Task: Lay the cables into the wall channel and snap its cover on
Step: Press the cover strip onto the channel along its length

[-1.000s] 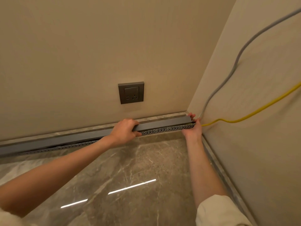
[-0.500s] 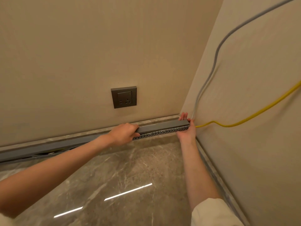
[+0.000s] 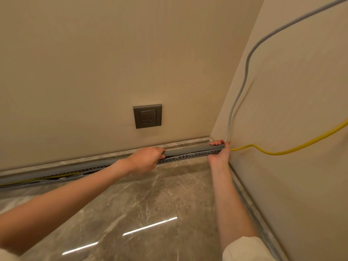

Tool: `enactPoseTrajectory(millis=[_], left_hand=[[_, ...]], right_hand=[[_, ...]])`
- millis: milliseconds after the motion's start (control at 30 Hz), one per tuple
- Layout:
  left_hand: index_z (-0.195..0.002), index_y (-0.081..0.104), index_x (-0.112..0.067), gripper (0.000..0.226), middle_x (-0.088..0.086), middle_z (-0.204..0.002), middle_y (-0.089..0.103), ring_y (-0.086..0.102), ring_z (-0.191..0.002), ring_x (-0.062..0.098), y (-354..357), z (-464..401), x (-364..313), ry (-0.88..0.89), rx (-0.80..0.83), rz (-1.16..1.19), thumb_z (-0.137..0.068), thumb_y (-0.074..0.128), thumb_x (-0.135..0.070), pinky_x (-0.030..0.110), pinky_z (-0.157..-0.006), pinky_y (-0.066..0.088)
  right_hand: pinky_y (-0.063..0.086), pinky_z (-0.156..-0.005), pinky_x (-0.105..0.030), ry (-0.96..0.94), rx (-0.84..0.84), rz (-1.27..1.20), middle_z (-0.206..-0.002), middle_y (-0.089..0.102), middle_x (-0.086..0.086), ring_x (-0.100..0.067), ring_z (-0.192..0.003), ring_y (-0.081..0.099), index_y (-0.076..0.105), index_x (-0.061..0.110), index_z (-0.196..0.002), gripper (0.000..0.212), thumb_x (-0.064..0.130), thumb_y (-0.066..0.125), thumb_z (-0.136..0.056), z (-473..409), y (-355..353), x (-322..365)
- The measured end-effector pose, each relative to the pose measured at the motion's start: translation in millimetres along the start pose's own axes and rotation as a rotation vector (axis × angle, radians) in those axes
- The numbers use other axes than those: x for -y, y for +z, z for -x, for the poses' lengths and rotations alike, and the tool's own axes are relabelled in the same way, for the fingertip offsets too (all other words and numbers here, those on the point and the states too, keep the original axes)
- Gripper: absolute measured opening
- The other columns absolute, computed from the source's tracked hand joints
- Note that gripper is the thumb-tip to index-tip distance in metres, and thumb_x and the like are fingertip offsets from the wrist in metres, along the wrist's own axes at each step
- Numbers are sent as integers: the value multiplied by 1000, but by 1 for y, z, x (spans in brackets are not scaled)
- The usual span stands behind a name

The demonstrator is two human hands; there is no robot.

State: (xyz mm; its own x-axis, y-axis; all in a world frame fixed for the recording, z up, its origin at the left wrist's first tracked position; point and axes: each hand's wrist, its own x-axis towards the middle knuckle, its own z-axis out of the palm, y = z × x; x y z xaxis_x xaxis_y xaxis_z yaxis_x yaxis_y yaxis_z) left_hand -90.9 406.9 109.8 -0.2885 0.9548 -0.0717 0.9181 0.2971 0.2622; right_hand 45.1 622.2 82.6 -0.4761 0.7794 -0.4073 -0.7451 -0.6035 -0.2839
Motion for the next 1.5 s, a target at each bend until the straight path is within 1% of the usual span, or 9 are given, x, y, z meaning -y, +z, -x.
enactPoseTrajectory(millis=[133,300,733,900,1033,1100,1233,1333,1500], left_hand=[[-102,52,-9,29,12,-106,63,58,-95,32,2,4,-4,12,-77,14,-99,34,-32,40,-75,42],[-123,47,-16,40,5,-116,64,59,-101,27,9,0,-17,27,-187,-54,-96,37,-45,38,-76,44],[-119,48,-16,33,14,-108,65,59,-95,36,-5,-50,-58,63,-140,17,-98,33,-37,40,-69,44],[-113,49,-18,29,15,-104,66,59,-92,36,-12,-52,-56,55,-107,18,-99,32,-36,37,-64,37],[-115,51,-16,31,15,-105,65,58,-92,35,-19,-56,-53,38,-77,48,-99,32,-35,37,-64,38],[-115,51,-15,31,15,-105,65,58,-91,34,-19,-57,-52,31,-53,50,-99,32,-34,36,-64,37],[-108,53,-15,30,13,-100,64,55,-82,28,-13,-56,-53,45,32,109,-99,33,-35,35,-64,39],[-106,54,-14,30,11,-98,64,54,-80,26,-9,-53,-56,73,49,110,-99,33,-34,34,-63,36],[-112,52,-15,33,13,-100,65,59,-86,32,2,-47,-55,103,-40,17,-99,31,-37,34,-62,35]], right_hand=[[38,-38,-14,-77,-41,44,-35,41,5,-10,-29,40,39,15,-65,43,35,31,-101,2,6,-1],[39,-38,-16,-129,-91,109,-34,41,5,-11,-28,40,39,15,-64,45,39,29,-101,1,9,-5],[42,-43,-17,-57,28,6,-43,44,4,-10,-36,44,41,16,-64,42,44,47,-94,19,19,-12],[43,-54,-24,15,86,-108,-59,49,0,-14,-50,48,50,11,-72,24,30,66,-71,32,20,-15],[45,-71,-32,59,216,-248,-74,61,-10,-23,-67,56,60,0,-85,34,16,55,-55,42,11,-25],[44,-73,-34,73,195,-288,-76,64,-13,-26,-70,56,64,-3,-85,38,19,47,-59,40,7,-29],[34,-58,-25,157,128,-245,-56,53,-2,-17,-51,46,53,12,-64,24,25,36,-75,27,6,-28],[25,-47,-19,179,132,-135,-47,40,4,-11,-38,36,41,17,-51,23,22,34,-73,24,7,-28],[25,-42,-14,179,83,-76,-43,35,2,-12,-33,33,37,16,-44,24,19,34,-67,25,7,-25]])
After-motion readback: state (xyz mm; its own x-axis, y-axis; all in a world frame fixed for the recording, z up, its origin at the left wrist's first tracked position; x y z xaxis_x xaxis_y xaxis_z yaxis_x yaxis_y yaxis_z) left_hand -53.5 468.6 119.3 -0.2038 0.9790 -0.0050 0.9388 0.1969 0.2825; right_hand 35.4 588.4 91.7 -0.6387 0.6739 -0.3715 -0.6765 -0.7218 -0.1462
